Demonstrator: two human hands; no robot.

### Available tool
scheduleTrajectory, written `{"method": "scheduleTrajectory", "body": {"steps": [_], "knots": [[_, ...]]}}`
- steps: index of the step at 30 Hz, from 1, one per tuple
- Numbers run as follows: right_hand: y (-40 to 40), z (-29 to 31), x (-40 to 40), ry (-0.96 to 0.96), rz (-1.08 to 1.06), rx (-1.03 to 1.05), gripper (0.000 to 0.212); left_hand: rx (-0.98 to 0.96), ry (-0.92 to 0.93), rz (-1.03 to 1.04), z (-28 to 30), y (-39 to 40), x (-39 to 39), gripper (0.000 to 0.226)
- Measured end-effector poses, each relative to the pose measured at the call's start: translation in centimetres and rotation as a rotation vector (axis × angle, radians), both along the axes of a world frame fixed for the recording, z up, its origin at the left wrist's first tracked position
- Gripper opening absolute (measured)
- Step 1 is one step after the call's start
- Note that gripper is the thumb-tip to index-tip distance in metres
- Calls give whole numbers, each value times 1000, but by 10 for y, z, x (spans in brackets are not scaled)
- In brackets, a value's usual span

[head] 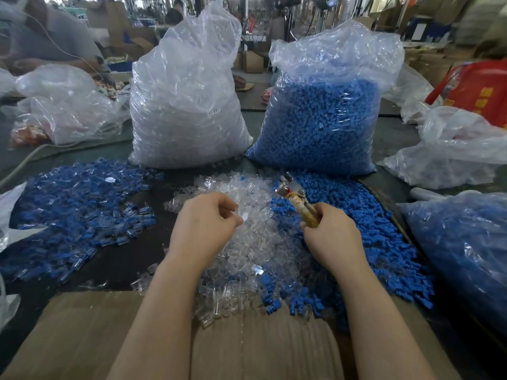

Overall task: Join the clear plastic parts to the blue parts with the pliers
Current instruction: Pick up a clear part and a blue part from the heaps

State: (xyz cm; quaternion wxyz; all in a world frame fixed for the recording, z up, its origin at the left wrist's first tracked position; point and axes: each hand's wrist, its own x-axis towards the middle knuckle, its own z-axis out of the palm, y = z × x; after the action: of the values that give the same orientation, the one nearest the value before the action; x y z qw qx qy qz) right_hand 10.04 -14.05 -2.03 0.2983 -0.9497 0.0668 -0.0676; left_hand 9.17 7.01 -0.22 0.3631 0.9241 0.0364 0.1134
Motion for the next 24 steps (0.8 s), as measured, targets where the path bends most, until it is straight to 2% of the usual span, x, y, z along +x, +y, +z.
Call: {"method": "scheduleTrajectory", "body": {"steps": [4, 8, 12, 20, 24], "knots": [[1, -1, 1, -47, 7, 22, 21, 89, 38, -69, -2, -5, 0, 23], [0, -2, 2, -72, 5, 88, 16, 82, 50, -156, -1, -3, -1, 34], [3, -1, 1, -100, 6, 180, 7, 103, 37, -171, -2, -6, 1, 20], [6, 0, 0, -155, 6, 339, 7, 115, -4, -122, 0, -14, 0, 7], [6, -1, 1, -189, 0, 455, 5, -21, -45, -88, 4, -21, -2, 3]]}}
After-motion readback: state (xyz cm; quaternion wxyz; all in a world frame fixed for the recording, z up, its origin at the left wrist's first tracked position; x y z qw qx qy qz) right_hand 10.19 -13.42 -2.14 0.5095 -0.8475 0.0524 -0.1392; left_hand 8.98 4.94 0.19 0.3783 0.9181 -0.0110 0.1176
